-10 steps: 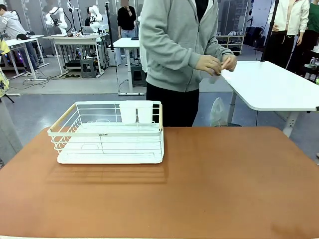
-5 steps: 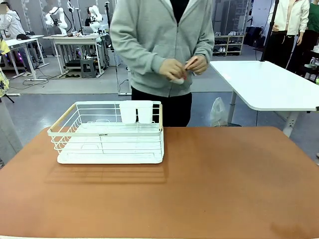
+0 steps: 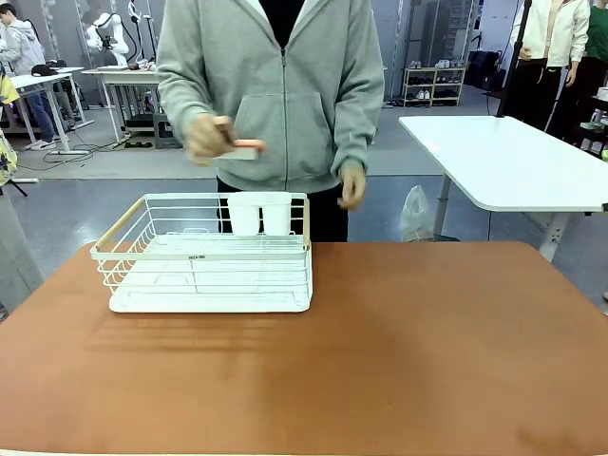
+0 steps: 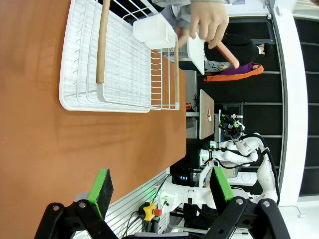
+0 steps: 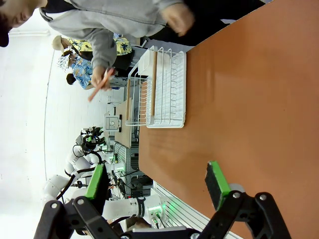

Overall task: Clean the table.
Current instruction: Pick up the Lint Roller when the human hands it over.

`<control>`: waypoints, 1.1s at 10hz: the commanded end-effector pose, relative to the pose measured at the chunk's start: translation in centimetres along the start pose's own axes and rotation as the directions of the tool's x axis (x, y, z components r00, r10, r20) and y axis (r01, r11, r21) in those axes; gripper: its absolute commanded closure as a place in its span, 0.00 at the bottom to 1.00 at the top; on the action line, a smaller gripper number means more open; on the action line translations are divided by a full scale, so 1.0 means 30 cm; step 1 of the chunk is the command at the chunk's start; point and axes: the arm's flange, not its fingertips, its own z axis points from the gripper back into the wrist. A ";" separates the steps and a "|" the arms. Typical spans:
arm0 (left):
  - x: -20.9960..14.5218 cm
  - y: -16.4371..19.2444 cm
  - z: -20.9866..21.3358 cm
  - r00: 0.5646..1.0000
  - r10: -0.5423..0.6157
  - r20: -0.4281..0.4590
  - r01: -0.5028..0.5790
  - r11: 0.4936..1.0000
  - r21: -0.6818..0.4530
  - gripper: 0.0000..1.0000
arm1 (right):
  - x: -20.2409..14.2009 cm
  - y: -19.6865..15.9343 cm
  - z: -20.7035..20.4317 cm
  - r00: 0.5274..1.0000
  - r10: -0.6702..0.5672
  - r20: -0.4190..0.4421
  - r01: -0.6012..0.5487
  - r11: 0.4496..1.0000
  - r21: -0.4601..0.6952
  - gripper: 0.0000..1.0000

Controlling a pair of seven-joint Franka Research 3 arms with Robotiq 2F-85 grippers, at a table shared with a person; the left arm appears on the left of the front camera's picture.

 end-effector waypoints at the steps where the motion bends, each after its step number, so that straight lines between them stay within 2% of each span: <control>1: -0.008 0.001 0.005 1.000 -0.007 0.000 0.007 1.000 -0.003 0.00 | 0.000 0.004 0.001 1.000 0.003 0.001 -0.003 1.000 0.006 0.00; 11: -0.008 0.001 0.005 1.000 -0.007 0.000 0.007 1.000 -0.003 0.00 | 0.000 0.004 0.001 1.000 0.003 0.001 -0.003 1.000 0.006 0.00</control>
